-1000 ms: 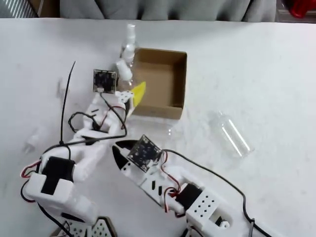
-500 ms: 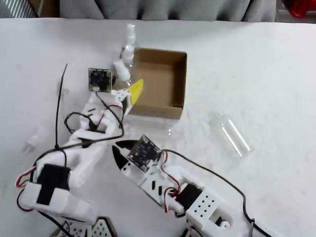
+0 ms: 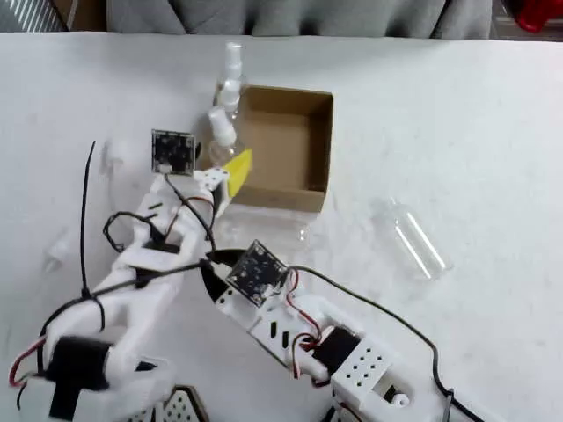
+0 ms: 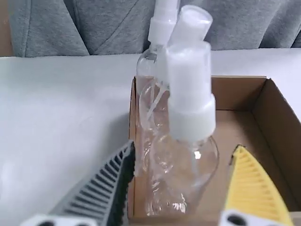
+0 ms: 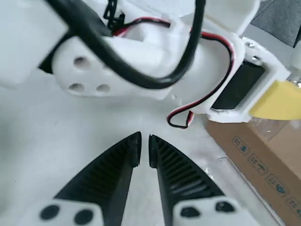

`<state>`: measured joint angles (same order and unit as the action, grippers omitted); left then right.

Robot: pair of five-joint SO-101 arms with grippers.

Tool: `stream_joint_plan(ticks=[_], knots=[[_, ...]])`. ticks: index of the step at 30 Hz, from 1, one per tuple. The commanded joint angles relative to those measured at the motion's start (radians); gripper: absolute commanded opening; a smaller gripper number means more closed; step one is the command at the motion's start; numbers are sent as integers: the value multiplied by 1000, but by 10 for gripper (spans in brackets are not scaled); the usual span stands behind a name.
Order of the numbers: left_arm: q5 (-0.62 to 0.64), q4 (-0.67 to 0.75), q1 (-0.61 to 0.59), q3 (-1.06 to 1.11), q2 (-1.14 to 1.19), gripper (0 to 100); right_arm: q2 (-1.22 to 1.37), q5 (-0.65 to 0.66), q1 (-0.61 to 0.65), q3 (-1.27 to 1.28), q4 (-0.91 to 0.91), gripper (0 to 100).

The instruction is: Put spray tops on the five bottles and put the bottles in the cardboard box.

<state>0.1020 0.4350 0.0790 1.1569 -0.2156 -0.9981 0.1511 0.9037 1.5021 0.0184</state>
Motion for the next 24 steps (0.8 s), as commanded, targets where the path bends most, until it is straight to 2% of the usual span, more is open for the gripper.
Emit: stream_joint_plan(ticks=[1, 10, 14, 20, 24], knots=[[-12, -127, 18, 5, -154, 306, 4, 12, 5, -12, -4, 15], [-12, -407, 15, 6, -380, 303, 4, 12, 5, -12, -4, 15], [-15, -571, 15, 8, -479, 303, 4, 12, 5, -12, -4, 15], [-95, -845, 16, 8, -631, 301, 4, 12, 5, -12, -4, 15], [-94, -973, 16, 26, -711, 299, 4, 12, 5, -12, -4, 15]])
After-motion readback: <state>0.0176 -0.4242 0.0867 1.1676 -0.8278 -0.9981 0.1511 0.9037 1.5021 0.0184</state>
